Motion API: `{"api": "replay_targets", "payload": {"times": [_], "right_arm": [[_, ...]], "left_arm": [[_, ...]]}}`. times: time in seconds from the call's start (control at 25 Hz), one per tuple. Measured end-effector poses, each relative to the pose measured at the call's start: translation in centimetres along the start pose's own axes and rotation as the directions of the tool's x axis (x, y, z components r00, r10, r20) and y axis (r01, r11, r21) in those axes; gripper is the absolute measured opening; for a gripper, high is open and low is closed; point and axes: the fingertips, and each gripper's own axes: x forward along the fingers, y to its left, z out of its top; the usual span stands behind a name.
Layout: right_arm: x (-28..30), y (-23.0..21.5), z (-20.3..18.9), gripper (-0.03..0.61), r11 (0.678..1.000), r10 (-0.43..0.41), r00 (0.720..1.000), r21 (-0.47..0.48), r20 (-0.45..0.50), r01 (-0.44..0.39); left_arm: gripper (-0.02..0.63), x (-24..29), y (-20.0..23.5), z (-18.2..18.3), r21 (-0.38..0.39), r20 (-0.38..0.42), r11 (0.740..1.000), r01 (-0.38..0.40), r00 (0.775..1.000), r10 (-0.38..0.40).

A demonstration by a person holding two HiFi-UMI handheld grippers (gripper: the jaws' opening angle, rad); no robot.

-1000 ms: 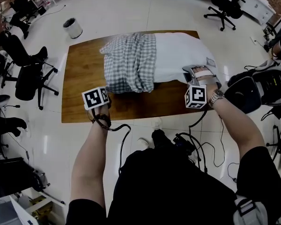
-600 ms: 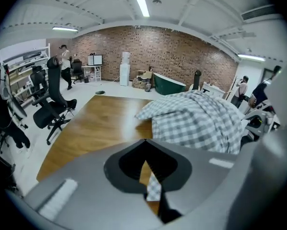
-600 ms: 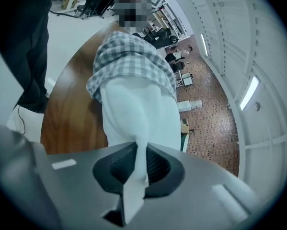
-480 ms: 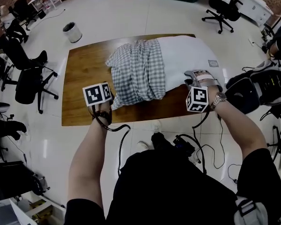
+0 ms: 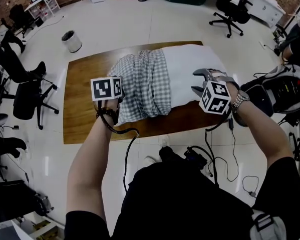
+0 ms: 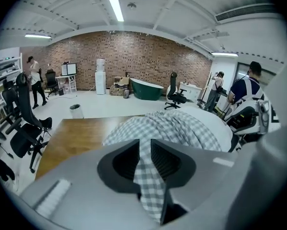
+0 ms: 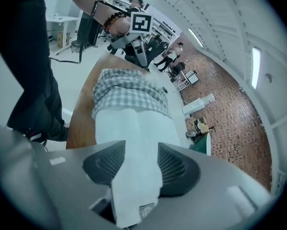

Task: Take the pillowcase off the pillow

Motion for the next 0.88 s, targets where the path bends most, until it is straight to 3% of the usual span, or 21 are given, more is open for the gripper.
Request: {"api": "replay_targets", "payload": {"times": [0.2,0.44,0.68,0.88], "right_arm": [[0.5,-4.8,0.7,0.210,0.995,0.047,0.999,0.083,0.028,-0.049],[3.4,-10.3,1.3,0.218,0.986,0.117,0.992,0.118,0.045,-0.122],[7.7,-13.4,1.4,0.238,0.969,0.204,0.978,0.135,0.050,-0.209],[11.9,-15.8,0.9,0.250,0.936,0.292,0.954,0.183,0.075,-0.301]], "left_arm": [[0.122,1.5,-2.3,4.3,0.059,-0.016,0.997,0.043,0.999,-0.042],[0.180,4.9,-4.6,8.7,0.091,-0.071,0.991,0.096,0.993,-0.090],[0.230,9.3,-5.1,9.6,0.068,-0.179,0.988,0.141,0.976,-0.127],[0.254,13.5,-4.4,10.3,0.043,-0.281,0.986,0.159,0.949,-0.141]]}}
